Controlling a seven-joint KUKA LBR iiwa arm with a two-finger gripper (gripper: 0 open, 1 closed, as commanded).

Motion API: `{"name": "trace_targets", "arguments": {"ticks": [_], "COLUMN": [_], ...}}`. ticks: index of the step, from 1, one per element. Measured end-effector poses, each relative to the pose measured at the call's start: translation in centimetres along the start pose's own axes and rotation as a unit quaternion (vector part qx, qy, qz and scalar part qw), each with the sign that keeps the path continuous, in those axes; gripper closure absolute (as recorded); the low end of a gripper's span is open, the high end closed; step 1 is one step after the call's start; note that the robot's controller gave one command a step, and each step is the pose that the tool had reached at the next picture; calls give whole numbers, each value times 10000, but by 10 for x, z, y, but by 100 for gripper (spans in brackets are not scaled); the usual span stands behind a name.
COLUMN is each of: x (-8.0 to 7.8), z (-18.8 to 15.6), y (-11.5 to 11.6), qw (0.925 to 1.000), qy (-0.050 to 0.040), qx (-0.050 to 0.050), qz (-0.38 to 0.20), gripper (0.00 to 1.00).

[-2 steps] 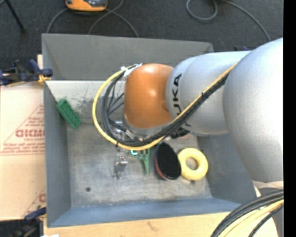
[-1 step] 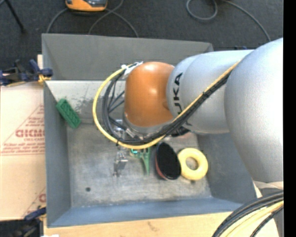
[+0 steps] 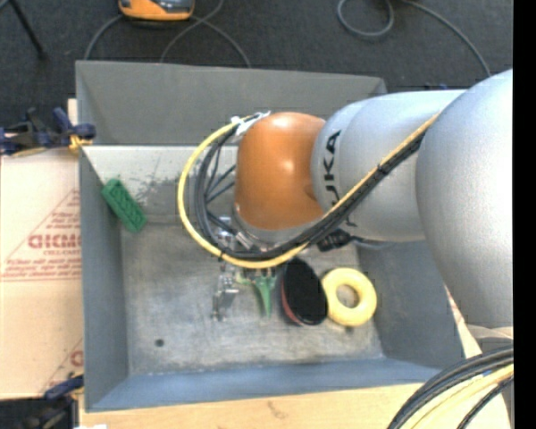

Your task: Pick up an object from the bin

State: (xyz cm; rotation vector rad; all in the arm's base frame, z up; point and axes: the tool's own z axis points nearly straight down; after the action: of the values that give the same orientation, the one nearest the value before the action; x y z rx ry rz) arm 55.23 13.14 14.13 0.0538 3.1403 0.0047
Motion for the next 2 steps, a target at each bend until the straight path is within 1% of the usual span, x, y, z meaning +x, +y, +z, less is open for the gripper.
{"name": "trace_targets", "arguments": {"ticks": [1,2], "x": [-31,-39], "z": [7,24], "y": [-40,-59], "qw": [9995,9999], "qy": [-17,-40], "qx": [8,24], "qz": [302,-156], "gripper": [0,0]}}
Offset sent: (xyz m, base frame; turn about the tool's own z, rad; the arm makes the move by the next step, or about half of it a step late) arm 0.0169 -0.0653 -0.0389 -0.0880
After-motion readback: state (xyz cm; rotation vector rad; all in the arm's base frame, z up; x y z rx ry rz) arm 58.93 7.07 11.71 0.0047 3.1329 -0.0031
